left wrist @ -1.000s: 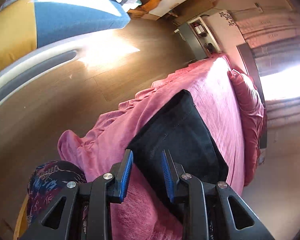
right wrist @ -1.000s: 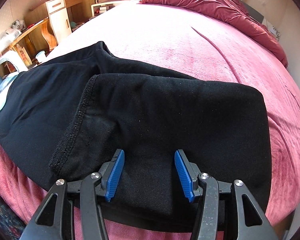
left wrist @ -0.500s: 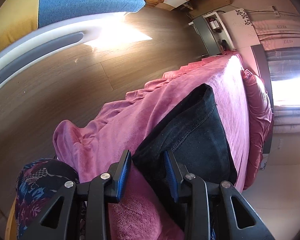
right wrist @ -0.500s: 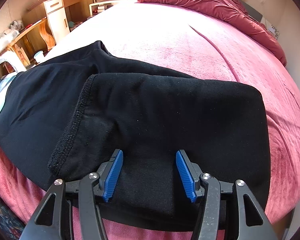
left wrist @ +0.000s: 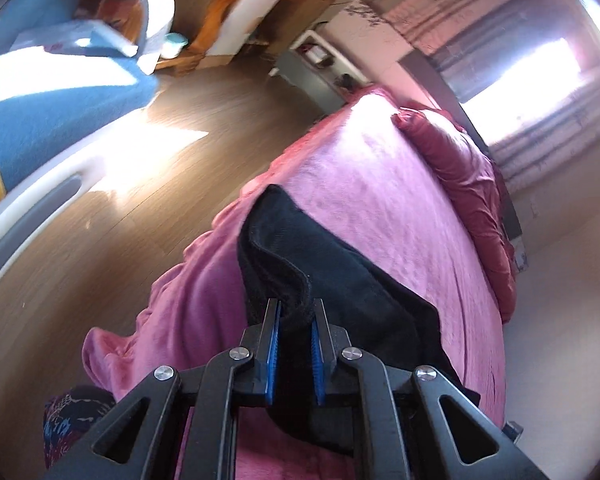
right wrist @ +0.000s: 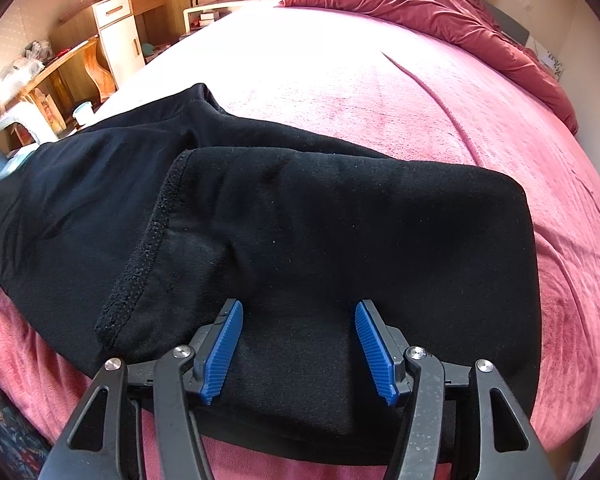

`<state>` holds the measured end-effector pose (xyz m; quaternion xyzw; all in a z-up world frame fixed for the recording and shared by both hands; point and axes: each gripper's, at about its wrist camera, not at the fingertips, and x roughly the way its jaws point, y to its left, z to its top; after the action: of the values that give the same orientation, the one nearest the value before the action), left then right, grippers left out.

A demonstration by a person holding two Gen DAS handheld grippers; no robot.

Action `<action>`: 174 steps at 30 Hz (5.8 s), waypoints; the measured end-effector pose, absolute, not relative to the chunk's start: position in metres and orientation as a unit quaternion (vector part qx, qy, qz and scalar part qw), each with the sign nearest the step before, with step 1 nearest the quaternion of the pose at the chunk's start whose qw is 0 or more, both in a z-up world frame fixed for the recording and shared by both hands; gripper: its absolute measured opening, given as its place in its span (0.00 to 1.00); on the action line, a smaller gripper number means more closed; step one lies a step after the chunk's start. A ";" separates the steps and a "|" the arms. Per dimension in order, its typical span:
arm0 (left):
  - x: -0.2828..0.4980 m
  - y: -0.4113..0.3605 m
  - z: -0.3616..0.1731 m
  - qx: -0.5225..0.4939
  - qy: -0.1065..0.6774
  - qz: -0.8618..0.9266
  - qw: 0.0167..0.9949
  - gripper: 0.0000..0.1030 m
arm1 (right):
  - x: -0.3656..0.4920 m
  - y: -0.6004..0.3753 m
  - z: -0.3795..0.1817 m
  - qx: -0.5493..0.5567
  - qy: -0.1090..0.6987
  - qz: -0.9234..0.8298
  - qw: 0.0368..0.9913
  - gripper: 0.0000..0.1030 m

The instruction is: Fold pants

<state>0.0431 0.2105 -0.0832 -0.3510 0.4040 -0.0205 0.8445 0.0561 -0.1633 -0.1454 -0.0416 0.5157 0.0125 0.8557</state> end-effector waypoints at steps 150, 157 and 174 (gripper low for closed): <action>0.006 -0.045 -0.105 0.047 0.478 -0.298 0.825 0.27 | -0.035 -0.373 -0.107 0.284 0.500 0.012 0.818 0.05; -0.004 -0.037 -0.111 0.075 0.487 -0.307 0.814 0.12 | -0.033 -0.376 -0.124 0.257 0.523 -0.023 0.812 0.01; 0.078 0.016 -0.061 -0.082 0.454 -0.237 0.855 0.36 | -0.015 -0.367 -0.088 0.183 0.511 -0.039 0.839 0.06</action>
<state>0.0777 0.0163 -0.0611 -0.0818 0.4535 -0.2374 0.8552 -0.0145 -0.3673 -0.0881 0.1828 0.5105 -0.0390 0.8393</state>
